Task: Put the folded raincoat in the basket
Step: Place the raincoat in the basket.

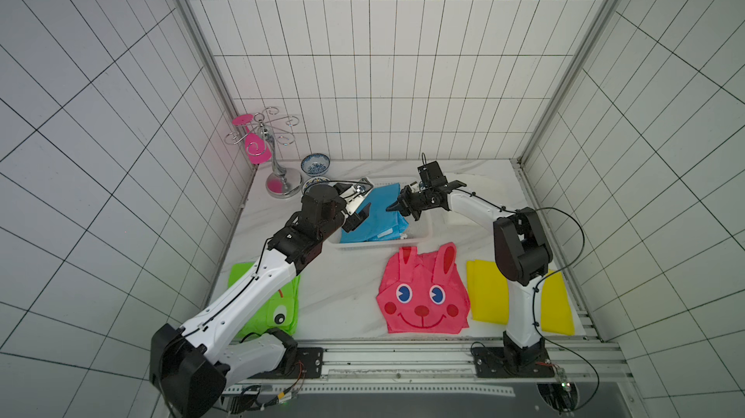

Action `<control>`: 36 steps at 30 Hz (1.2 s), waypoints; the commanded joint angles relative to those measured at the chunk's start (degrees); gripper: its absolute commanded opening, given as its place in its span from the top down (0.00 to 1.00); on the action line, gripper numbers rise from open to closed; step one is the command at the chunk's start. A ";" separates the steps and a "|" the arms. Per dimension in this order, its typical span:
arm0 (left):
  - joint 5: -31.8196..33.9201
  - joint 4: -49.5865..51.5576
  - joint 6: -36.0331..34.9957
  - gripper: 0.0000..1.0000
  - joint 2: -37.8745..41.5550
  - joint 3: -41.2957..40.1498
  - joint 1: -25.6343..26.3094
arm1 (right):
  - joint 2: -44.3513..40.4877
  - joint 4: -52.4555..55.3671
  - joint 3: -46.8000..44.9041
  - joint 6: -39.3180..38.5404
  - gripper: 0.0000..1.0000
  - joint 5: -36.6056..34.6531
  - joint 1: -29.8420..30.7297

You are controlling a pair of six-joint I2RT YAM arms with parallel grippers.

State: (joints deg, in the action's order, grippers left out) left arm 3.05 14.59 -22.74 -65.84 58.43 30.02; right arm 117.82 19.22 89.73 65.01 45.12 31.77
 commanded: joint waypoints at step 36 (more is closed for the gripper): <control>-10.01 30.13 61.10 0.22 -17.53 1.51 -18.04 | 4.13 63.03 29.46 -48.30 0.70 -31.01 12.57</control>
State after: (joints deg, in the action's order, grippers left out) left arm -3.22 41.78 37.39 -81.97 58.19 12.91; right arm 119.46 75.44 116.51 21.52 12.51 43.90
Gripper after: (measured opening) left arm 0.788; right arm 0.306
